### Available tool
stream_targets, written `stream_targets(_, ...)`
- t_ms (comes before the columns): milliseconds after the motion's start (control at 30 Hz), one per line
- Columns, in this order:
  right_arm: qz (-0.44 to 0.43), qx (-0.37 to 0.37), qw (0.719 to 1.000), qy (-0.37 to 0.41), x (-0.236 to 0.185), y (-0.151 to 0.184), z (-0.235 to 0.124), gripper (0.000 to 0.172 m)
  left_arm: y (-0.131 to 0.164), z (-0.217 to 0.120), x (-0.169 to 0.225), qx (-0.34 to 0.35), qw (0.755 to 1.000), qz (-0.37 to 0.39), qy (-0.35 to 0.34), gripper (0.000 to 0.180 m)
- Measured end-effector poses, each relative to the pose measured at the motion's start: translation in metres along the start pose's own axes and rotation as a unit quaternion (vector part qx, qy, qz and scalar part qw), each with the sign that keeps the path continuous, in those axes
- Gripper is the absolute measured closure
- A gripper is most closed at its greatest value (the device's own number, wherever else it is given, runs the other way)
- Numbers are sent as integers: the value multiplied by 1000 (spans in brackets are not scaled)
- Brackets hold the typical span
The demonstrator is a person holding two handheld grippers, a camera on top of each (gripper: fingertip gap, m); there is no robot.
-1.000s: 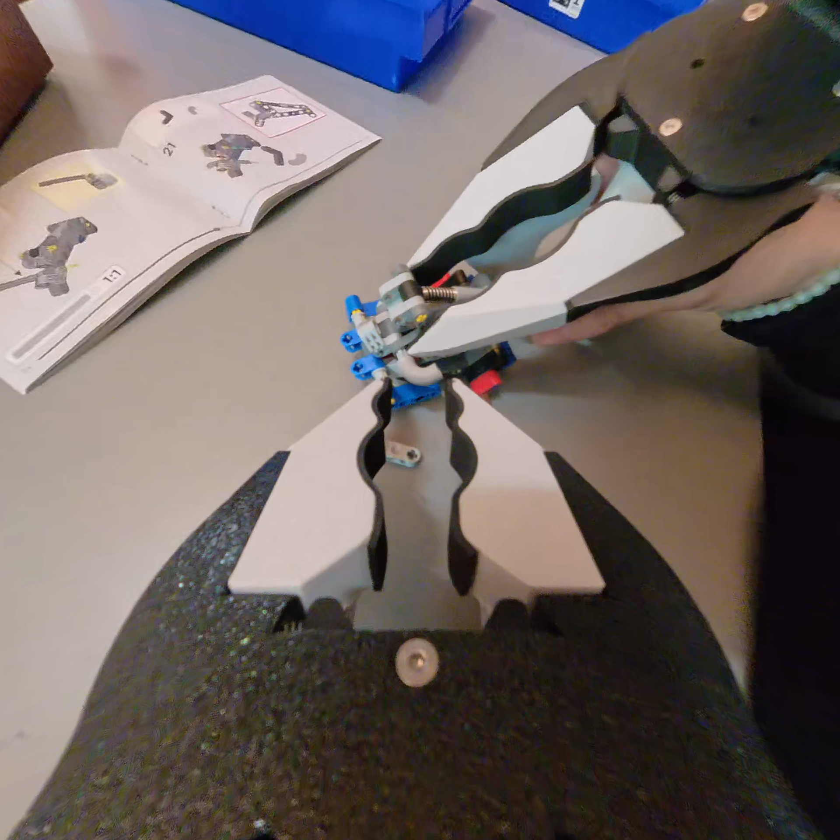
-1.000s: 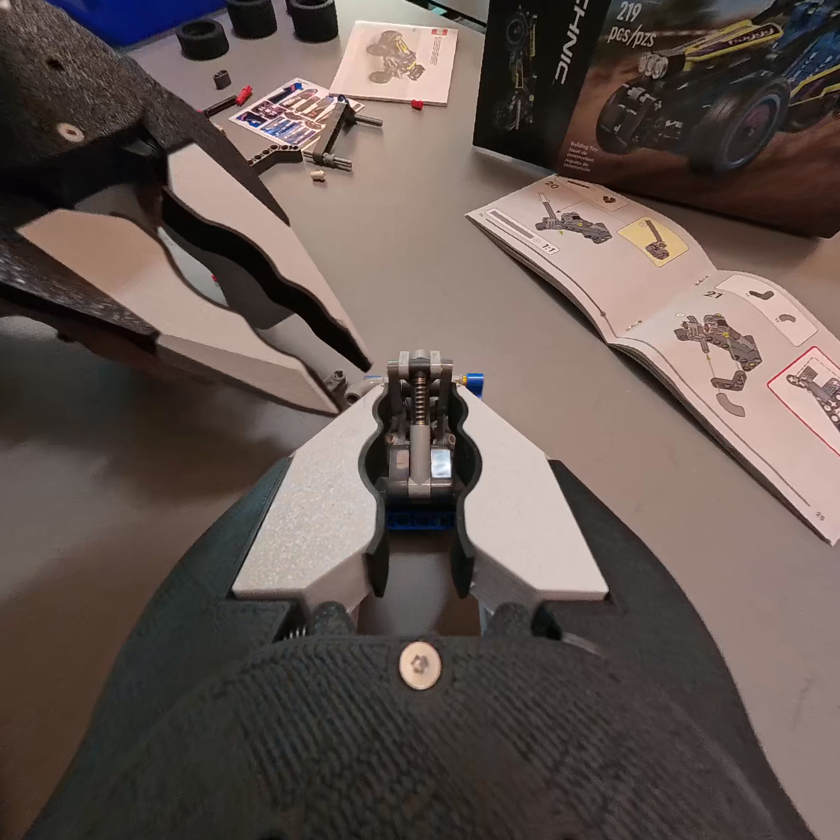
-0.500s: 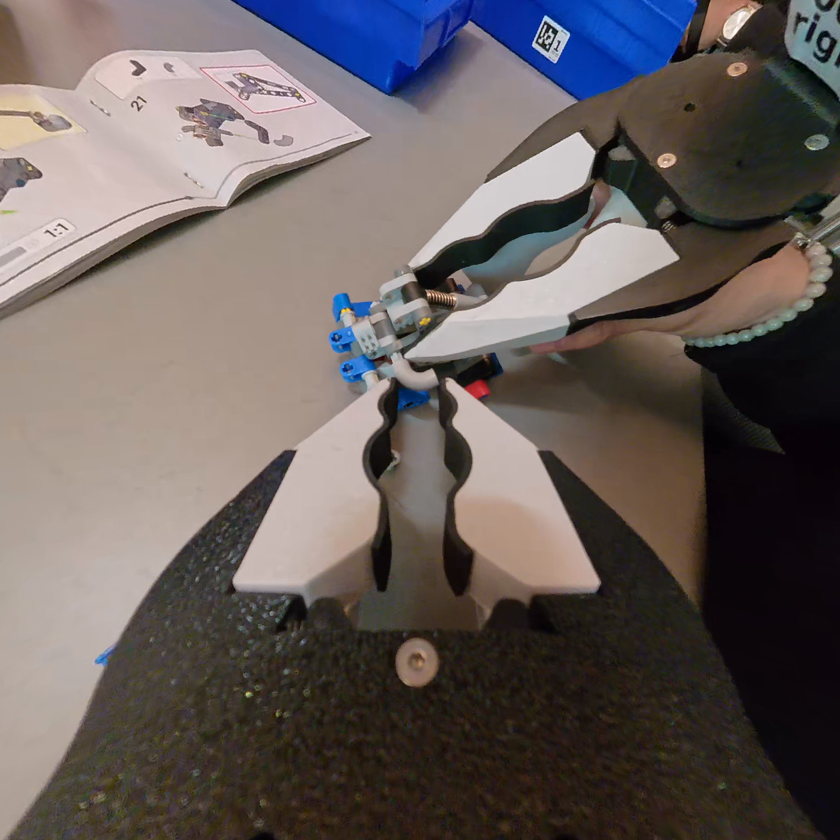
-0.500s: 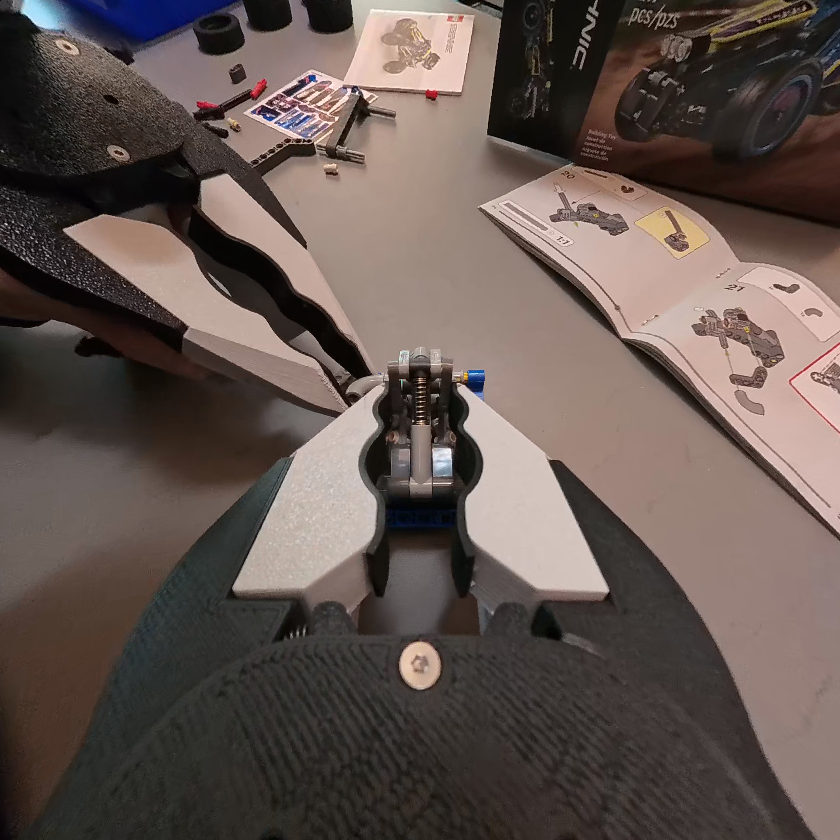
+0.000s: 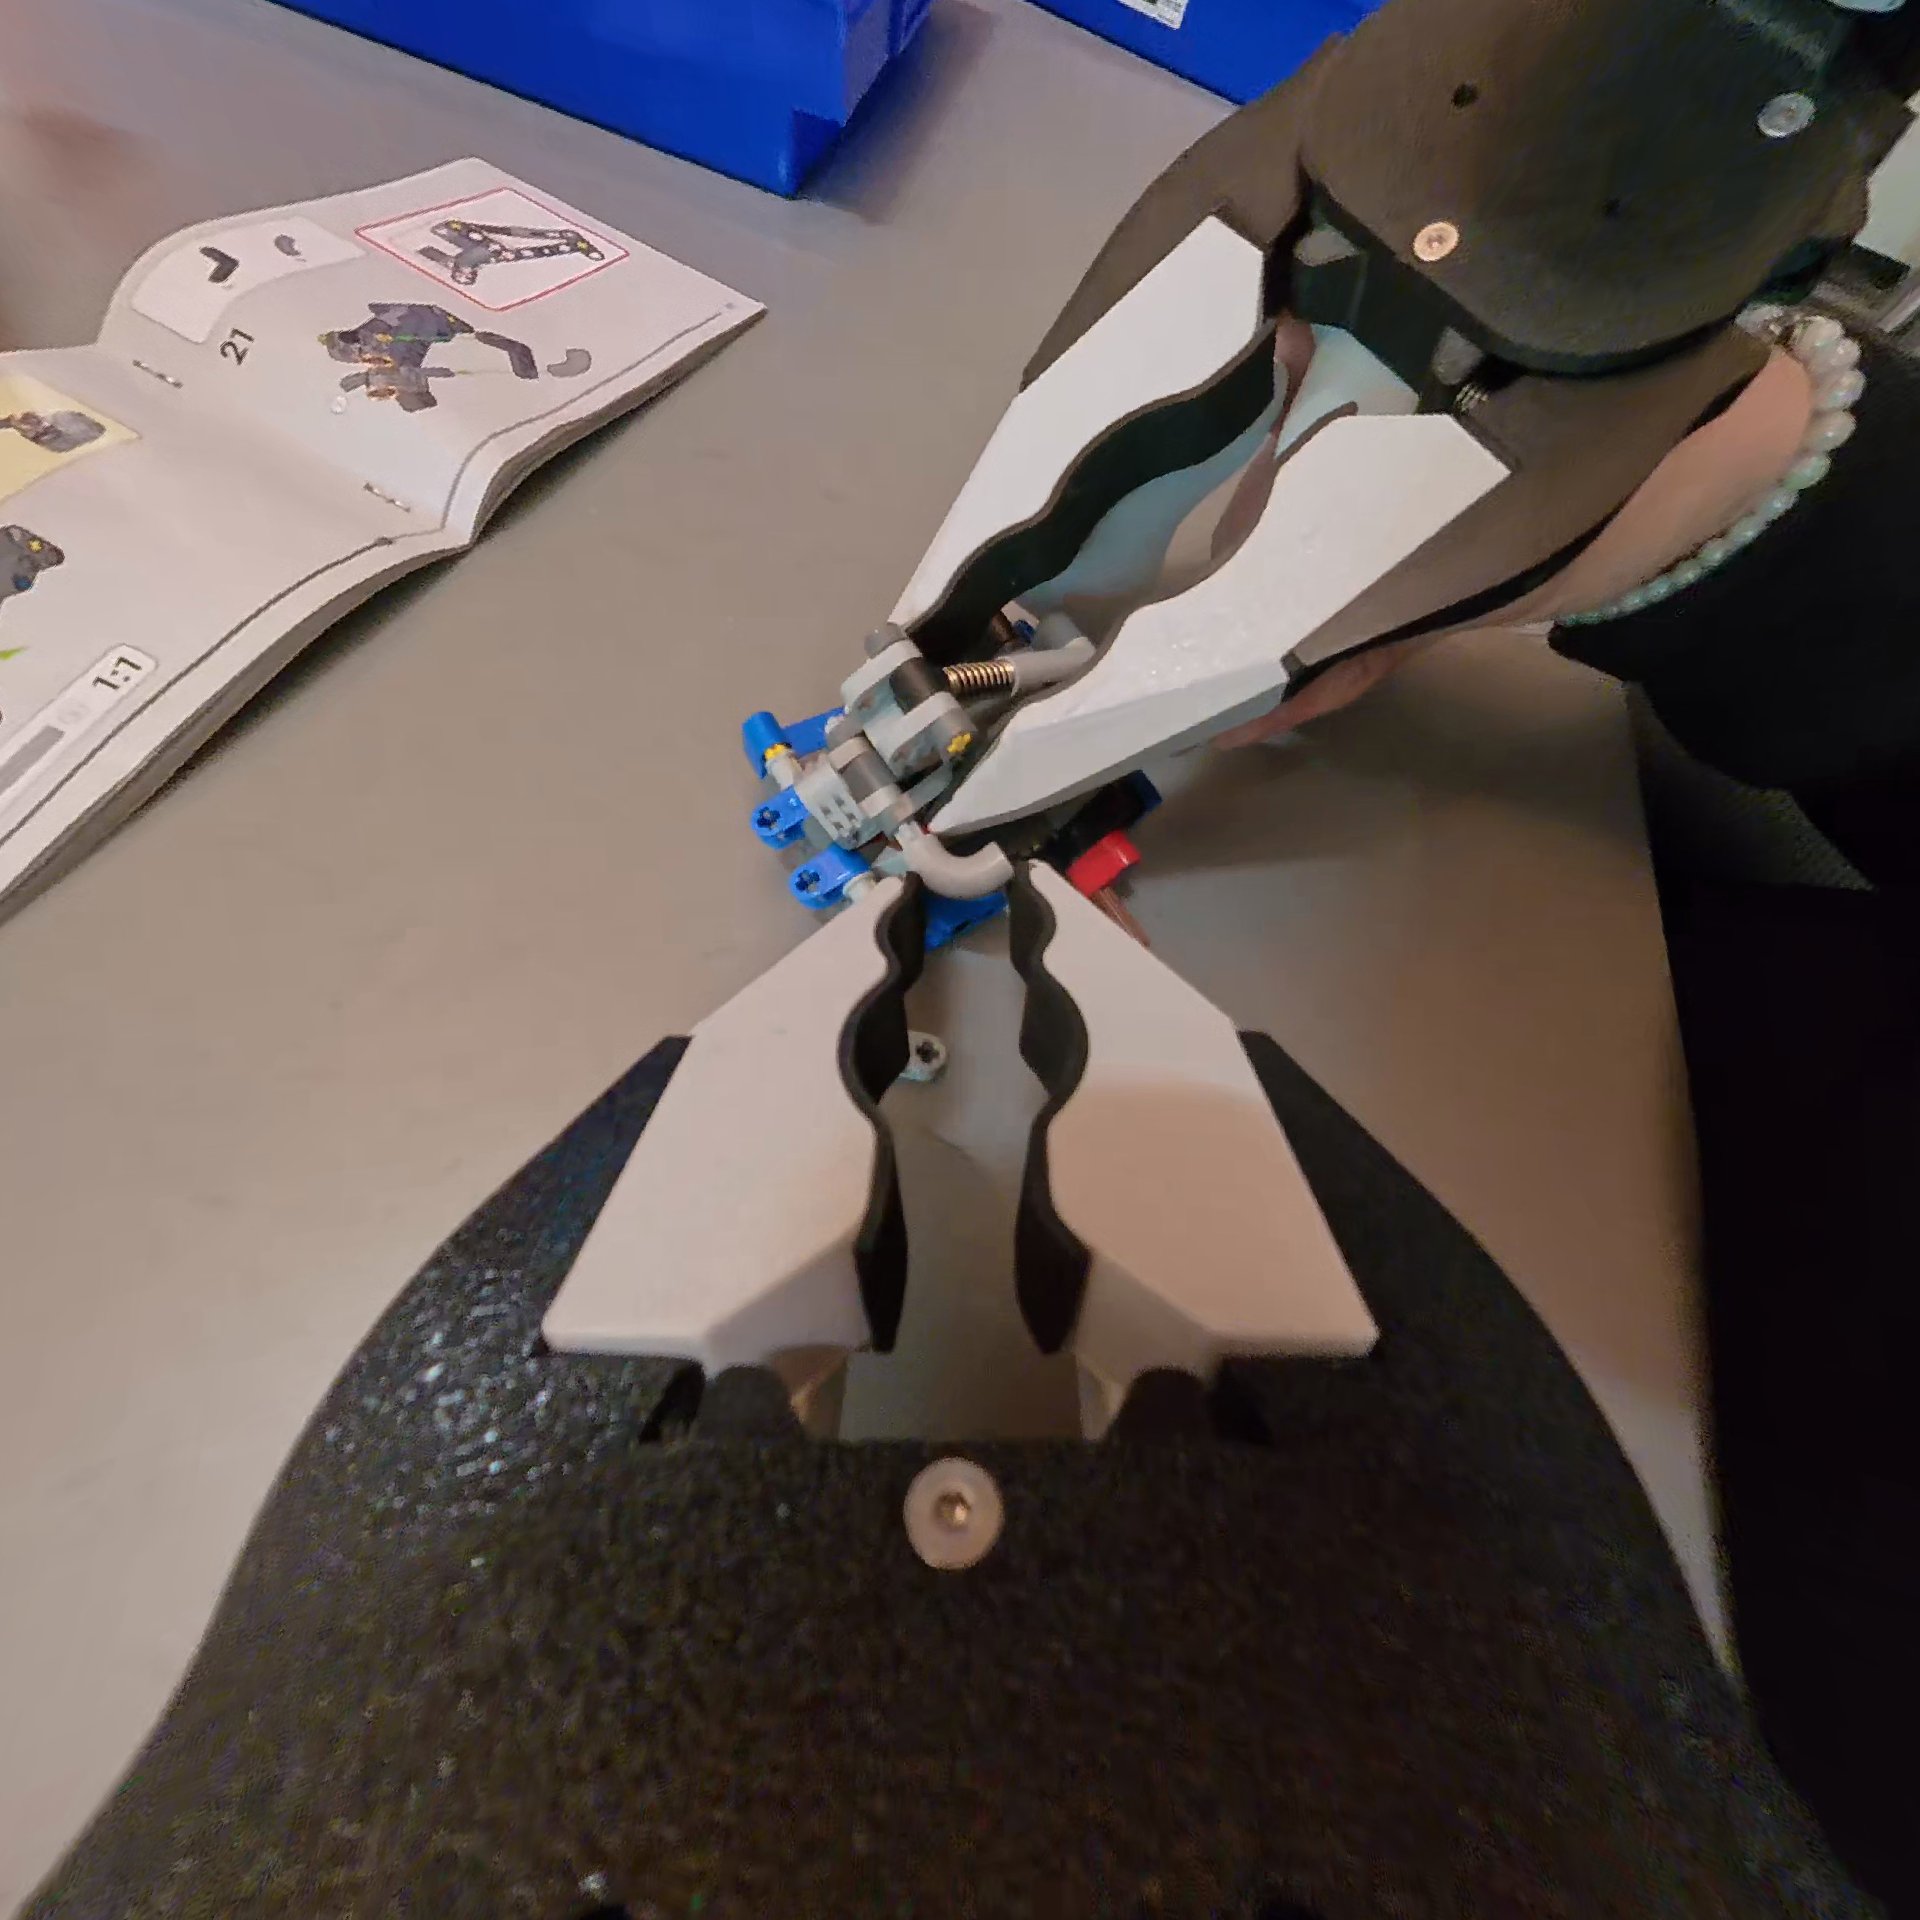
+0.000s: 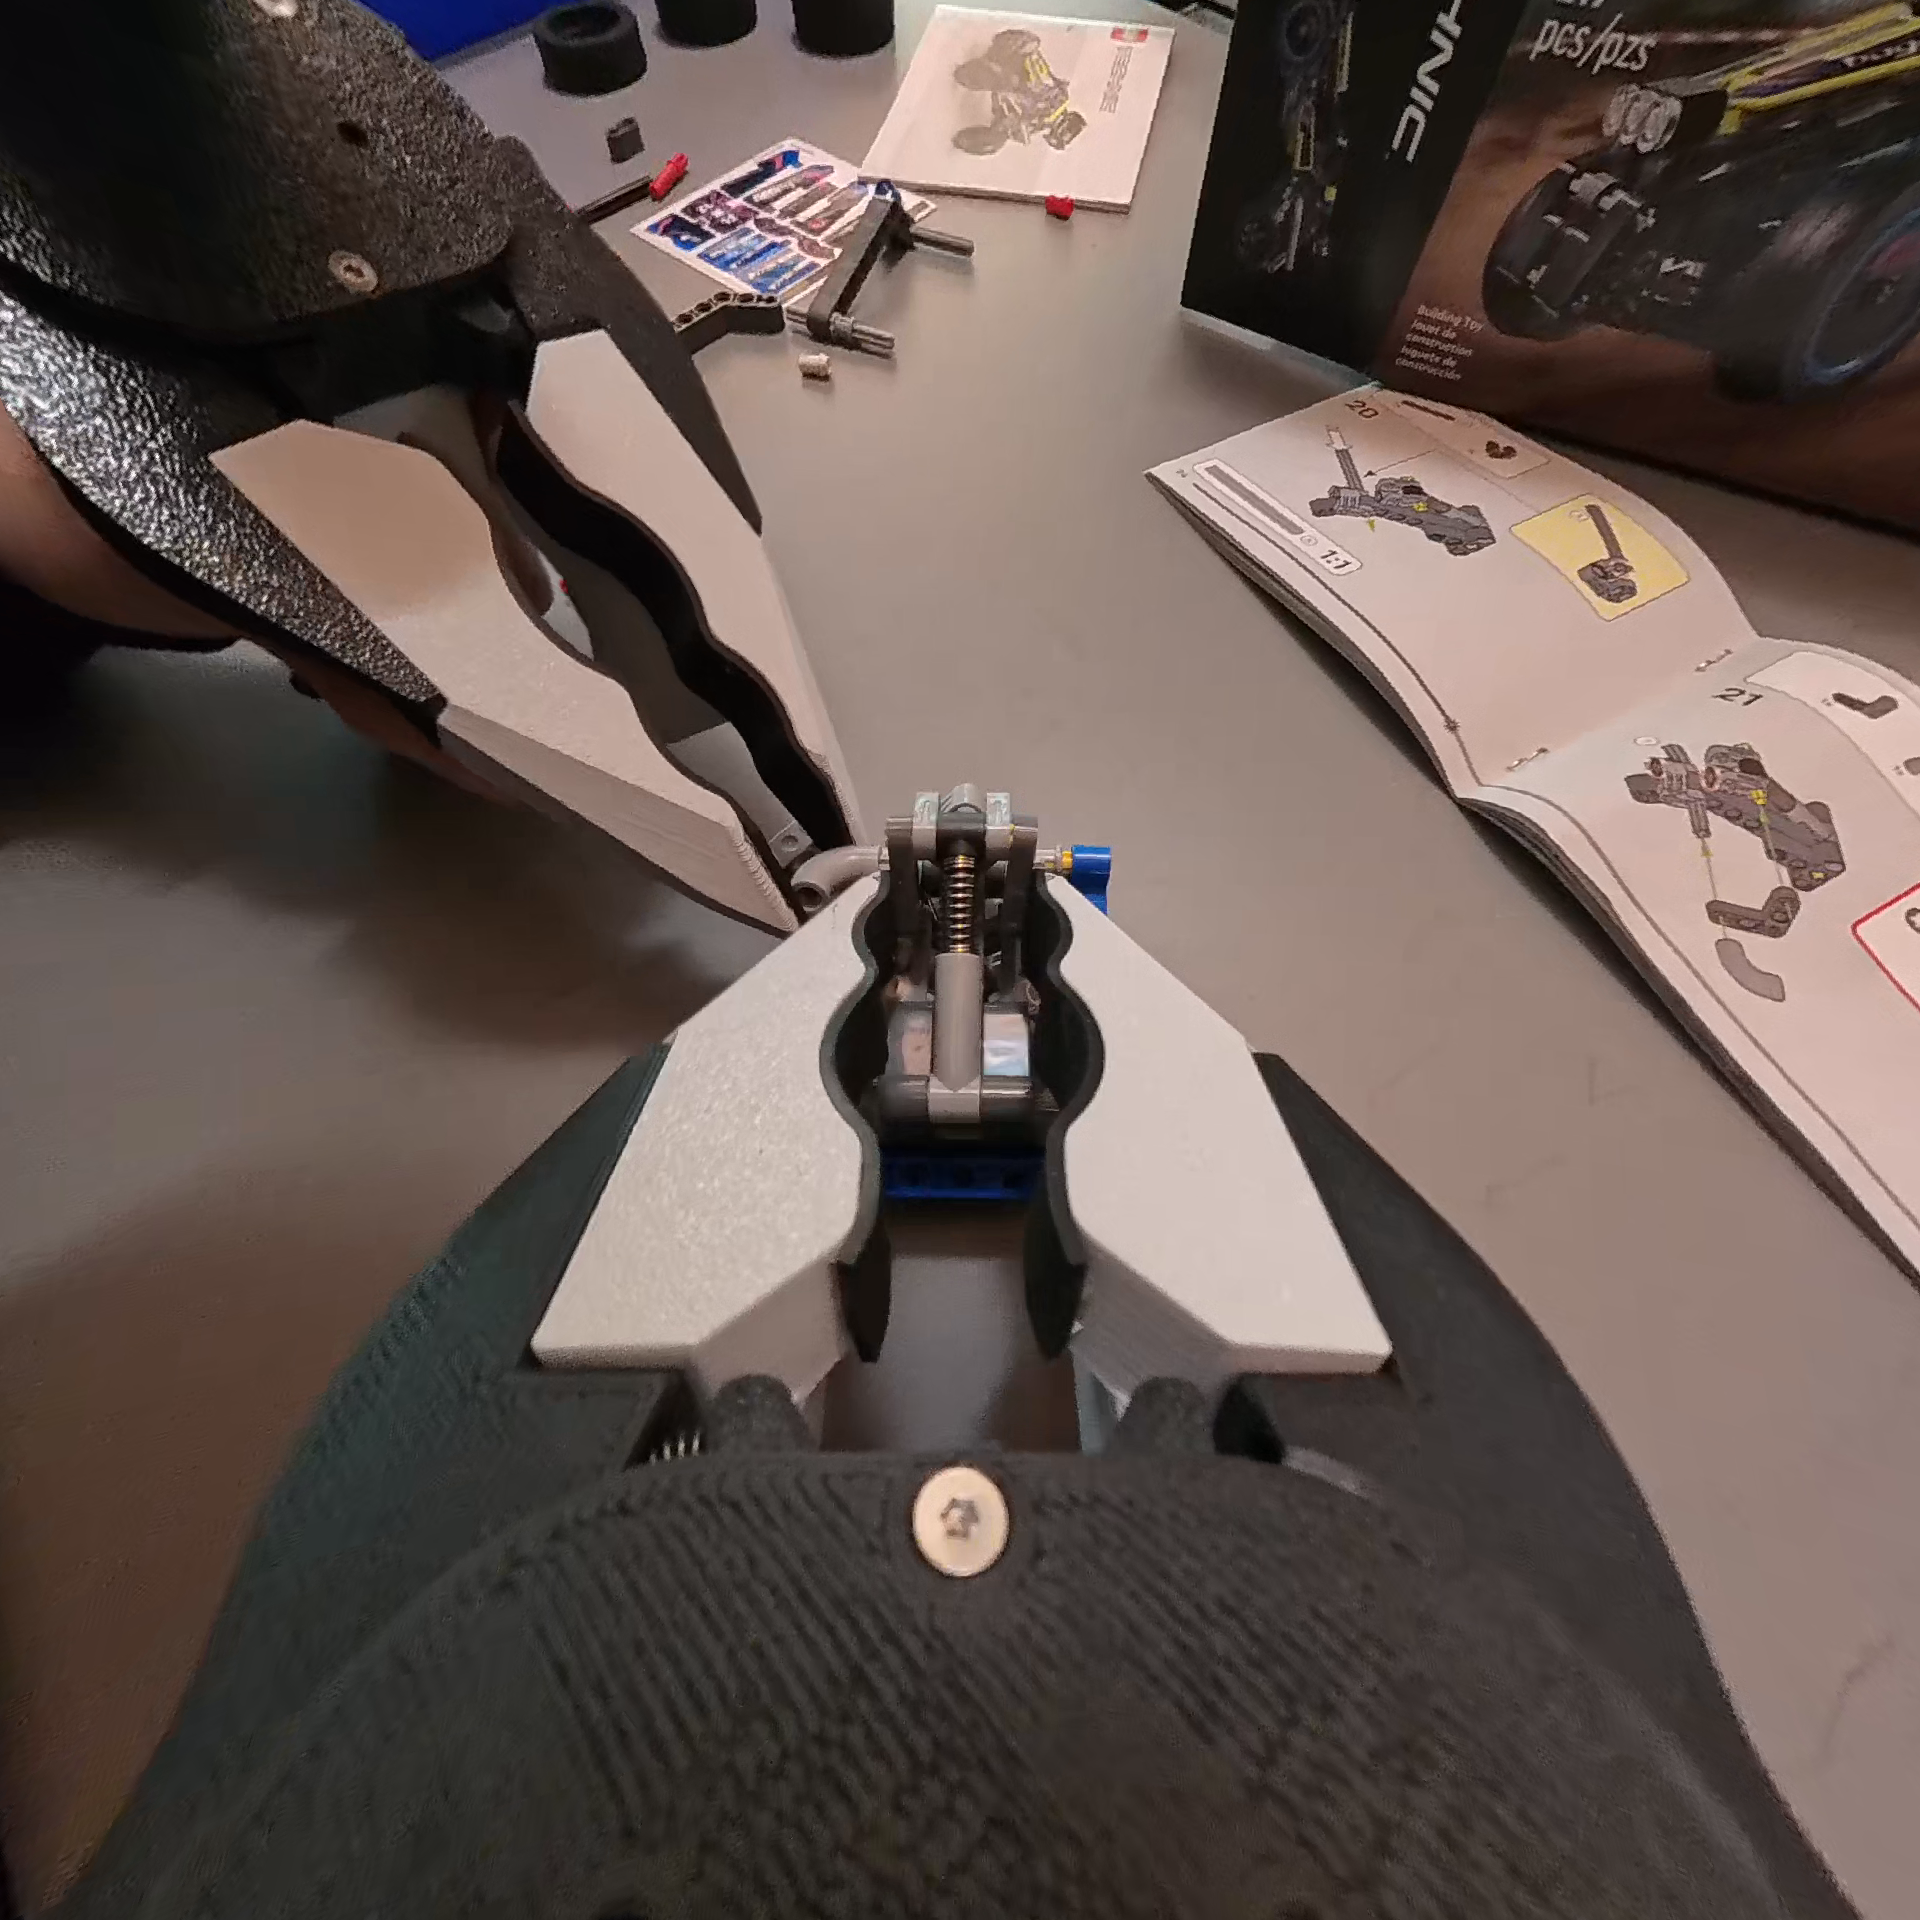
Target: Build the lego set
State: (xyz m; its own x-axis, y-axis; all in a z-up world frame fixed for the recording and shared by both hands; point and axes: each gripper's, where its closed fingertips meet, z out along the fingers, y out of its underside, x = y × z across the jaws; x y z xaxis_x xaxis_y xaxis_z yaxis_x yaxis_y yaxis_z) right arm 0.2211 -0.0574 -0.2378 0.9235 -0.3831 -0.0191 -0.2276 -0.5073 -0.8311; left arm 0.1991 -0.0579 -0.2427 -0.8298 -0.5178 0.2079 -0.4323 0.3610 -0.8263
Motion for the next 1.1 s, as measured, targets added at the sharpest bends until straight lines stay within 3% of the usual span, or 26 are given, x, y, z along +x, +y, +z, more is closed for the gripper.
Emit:
stream_targets(33,-7,-2,1000,1,0,0,0,151,0,0,0,-2,1000,5,4,168)
stream_targets(267,-55,-18,998,-9,-1,1,0,150,1,0,0,-11,999,-15,47,168)
stream_targets(667,-61,-20,998,-18,1,3,1,149,0,-1,-3,-11,996,-37,75,168)
stream_targets(1100,-18,-26,999,-22,6,3,-5,148,-5,2,-3,-1,997,39,60,167)
